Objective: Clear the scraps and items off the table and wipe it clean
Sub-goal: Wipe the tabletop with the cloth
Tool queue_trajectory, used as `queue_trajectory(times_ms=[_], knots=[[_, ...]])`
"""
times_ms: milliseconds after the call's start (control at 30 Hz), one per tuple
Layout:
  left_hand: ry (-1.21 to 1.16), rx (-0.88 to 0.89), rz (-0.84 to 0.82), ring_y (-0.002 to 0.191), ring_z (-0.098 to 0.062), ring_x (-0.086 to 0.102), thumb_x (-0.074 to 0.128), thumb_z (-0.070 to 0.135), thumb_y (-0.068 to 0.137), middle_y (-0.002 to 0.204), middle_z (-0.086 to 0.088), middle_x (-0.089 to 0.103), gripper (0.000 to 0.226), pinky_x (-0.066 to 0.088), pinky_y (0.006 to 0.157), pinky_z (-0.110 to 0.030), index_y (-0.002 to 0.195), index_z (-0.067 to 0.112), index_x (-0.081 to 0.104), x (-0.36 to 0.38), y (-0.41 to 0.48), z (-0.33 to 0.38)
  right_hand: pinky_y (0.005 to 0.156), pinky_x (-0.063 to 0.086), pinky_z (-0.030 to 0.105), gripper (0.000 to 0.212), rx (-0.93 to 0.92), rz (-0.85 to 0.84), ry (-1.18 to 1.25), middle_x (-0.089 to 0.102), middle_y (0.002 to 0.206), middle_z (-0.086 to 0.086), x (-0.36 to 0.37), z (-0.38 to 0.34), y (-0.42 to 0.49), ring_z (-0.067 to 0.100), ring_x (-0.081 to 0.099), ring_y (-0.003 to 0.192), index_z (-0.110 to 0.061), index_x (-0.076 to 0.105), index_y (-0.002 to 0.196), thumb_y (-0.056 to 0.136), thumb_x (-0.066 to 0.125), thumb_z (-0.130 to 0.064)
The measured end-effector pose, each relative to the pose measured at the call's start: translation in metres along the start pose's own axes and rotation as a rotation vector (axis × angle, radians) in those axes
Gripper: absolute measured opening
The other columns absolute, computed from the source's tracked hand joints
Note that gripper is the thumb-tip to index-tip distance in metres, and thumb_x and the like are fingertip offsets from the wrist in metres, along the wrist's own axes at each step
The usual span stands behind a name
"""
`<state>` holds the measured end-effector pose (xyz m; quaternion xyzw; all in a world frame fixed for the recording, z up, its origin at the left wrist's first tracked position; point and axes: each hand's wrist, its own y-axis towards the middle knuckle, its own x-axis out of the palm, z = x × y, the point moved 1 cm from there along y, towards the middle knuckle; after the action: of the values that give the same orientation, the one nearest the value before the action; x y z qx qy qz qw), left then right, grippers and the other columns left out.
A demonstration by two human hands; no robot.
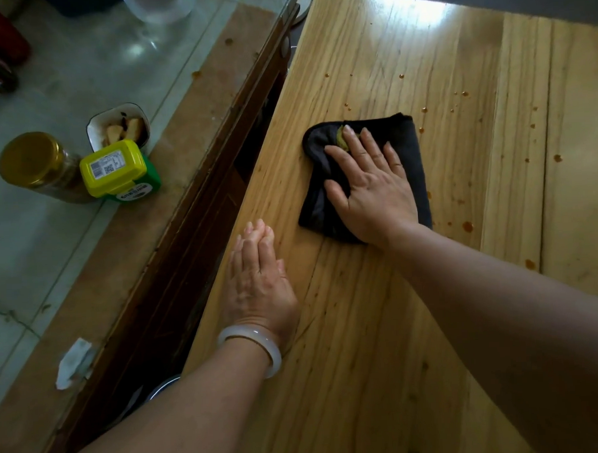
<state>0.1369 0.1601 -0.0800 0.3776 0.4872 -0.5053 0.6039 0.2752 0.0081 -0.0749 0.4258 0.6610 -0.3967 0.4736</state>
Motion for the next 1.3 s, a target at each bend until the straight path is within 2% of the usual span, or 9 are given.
queue_trajectory(times_ms=[167,333,633,833,967,1100,1200,1300], knots=[[-0.016,0.009,0.013,0.141,-0.023,0.024,0.022,0.023,0.090,0.147,-0.012,0.034,0.054,0.020,0.116,-0.039,0.137,0.004,0.038,-0.001,-0.005,0.000,0.124,-0.004,0.041,0.059,0.000,-0.004,0.049,-0.006,0.166,-0.006,0.002,-0.008,-0.027,0.012,-0.013,0.151,-0.034,0.015,0.157,0.101,0.023,-0.052],[-0.044,0.001,0.026,0.141,-0.024,0.024,0.034,0.017,0.091,0.147,-0.012,0.035,0.047,0.021,0.116,-0.041,0.137,0.003,0.039,-0.001,-0.004,0.001,0.124,-0.005,0.041,0.058,-0.033,-0.024,0.077,-0.007,0.165,-0.007,0.008,-0.022,-0.083,0.011,-0.017,0.151,-0.034,0.015,0.157,0.102,0.025,-0.051],[-0.040,0.008,0.032,0.138,-0.027,0.028,0.036,0.015,0.092,0.143,-0.016,0.038,0.046,0.025,0.114,-0.045,0.135,0.000,0.041,-0.003,-0.003,0.002,0.122,0.006,0.044,0.055,-0.178,-0.053,0.044,0.007,0.166,-0.005,0.018,-0.011,-0.159,0.013,-0.004,0.153,-0.033,0.026,0.155,0.102,0.031,-0.051],[-0.071,0.003,0.030,0.138,-0.028,0.029,0.032,0.017,0.092,0.142,-0.016,0.039,0.046,0.027,0.113,-0.046,0.133,0.000,0.042,-0.003,-0.001,0.001,0.124,0.003,0.043,0.056,-0.243,-0.084,0.031,0.006,0.165,-0.007,0.006,0.006,-0.139,0.012,-0.006,0.152,-0.035,0.028,0.154,0.101,0.030,-0.053],[-0.141,-0.036,0.031,0.134,-0.027,0.034,0.048,0.011,0.091,0.139,-0.013,0.041,0.040,0.032,0.110,-0.045,0.130,0.002,0.046,-0.008,0.001,0.002,0.124,0.005,0.043,0.057,-0.187,-0.043,0.039,0.007,0.165,-0.007,0.003,0.014,-0.113,0.011,-0.006,0.152,-0.035,0.029,0.154,0.100,0.029,-0.053],[-0.175,-0.017,0.061,0.120,-0.027,0.044,0.055,0.014,0.086,0.132,-0.011,0.044,0.040,0.044,0.098,-0.044,0.125,0.006,0.050,-0.016,0.017,0.019,0.124,0.006,0.044,0.057,-0.120,-0.002,0.060,0.007,0.165,-0.008,0.001,0.020,-0.083,0.011,-0.005,0.152,-0.035,0.028,0.154,0.100,0.030,-0.053],[-0.183,0.077,0.057,0.123,-0.025,0.042,0.049,0.016,0.088,0.136,-0.008,0.043,0.043,0.041,0.101,-0.042,0.130,0.008,0.047,-0.012,0.047,0.044,0.124,0.005,0.044,0.058,-0.066,0.023,0.068,0.006,0.166,-0.008,-0.001,0.026,-0.063,0.011,-0.005,0.152,-0.035,0.027,0.154,0.099,0.029,-0.052],[-0.157,0.095,0.017,0.130,-0.026,0.038,0.046,0.018,0.091,0.142,-0.009,0.039,0.046,0.036,0.106,-0.044,0.136,0.009,0.042,-0.004,0.084,0.064,0.124,0.002,0.042,0.059,-0.020,0.045,0.051,0.005,0.166,-0.008,-0.003,0.032,-0.045,0.010,-0.006,0.152,-0.034,0.026,0.155,0.099,0.026,-0.053]])
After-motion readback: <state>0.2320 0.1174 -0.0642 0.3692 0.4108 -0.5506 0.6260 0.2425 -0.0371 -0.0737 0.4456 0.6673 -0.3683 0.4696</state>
